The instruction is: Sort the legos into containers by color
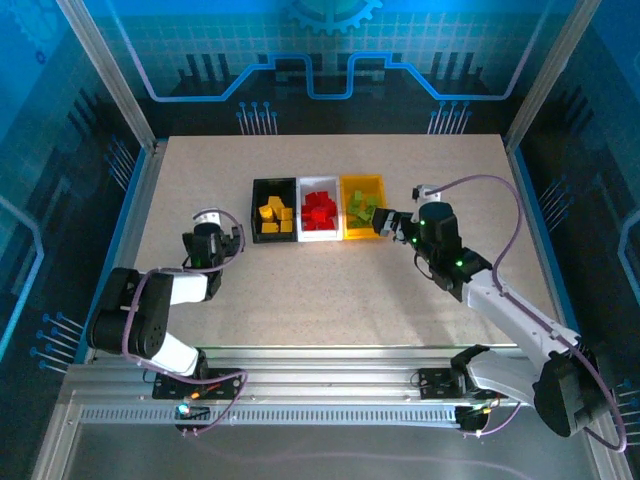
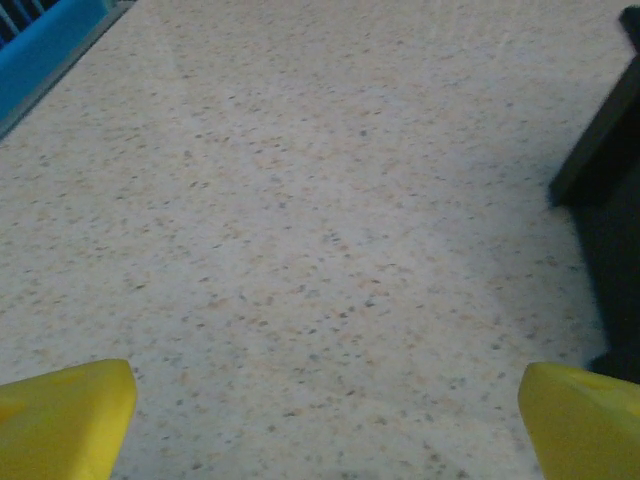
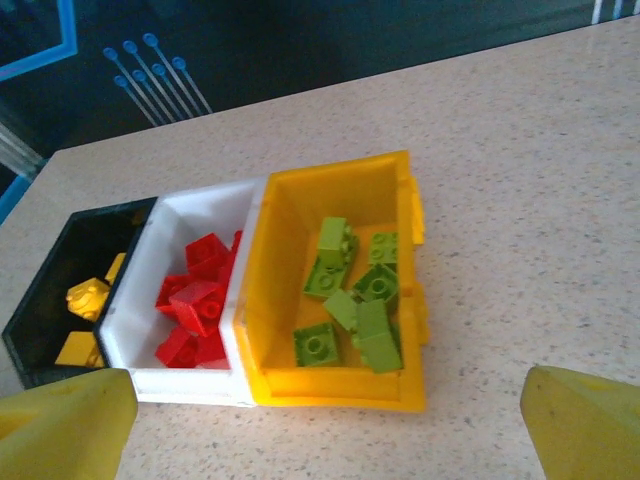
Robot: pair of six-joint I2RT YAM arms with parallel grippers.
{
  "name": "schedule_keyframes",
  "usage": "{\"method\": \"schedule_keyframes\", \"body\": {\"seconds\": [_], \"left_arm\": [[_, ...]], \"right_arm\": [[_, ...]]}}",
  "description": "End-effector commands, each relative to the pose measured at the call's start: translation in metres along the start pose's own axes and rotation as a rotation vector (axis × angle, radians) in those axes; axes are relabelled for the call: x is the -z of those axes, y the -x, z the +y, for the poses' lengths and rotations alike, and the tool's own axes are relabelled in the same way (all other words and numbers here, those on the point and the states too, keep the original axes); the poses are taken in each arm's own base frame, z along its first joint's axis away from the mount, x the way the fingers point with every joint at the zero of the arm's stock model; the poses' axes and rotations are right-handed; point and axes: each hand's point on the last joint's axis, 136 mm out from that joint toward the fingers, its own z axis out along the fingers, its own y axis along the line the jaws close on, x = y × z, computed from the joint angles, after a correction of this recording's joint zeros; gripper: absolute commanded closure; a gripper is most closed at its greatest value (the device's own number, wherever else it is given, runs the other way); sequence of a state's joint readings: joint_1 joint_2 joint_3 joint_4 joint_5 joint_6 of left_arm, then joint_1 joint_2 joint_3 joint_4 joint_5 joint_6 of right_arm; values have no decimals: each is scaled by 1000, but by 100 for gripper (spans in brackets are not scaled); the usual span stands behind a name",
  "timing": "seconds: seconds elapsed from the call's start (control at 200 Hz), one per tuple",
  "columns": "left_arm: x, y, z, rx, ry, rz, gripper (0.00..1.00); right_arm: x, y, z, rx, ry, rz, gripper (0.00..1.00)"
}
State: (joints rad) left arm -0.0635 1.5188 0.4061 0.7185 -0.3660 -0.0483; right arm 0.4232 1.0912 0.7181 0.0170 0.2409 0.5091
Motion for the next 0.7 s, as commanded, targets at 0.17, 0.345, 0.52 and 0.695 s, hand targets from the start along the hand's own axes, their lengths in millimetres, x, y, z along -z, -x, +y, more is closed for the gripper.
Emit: {"method": "schedule_keyframes", "body": {"seconds": [0.17,0.345,0.52,0.695], "left_arm": [[2,24,-6,36,-80,-138,1],[2,25,-8,31,-90,-145,1],[2,25,-8,32,-89,-146,1],[2,26,-8,32,-89,-147,1]], "right_arm": [[4,8,-44,-46,-82,-45,0],[-4,4,-46,203,-24,-117,0],[8,11,-79,274,-168,-208,0],[9,-3,-126,294,-272,-192,0]]}}
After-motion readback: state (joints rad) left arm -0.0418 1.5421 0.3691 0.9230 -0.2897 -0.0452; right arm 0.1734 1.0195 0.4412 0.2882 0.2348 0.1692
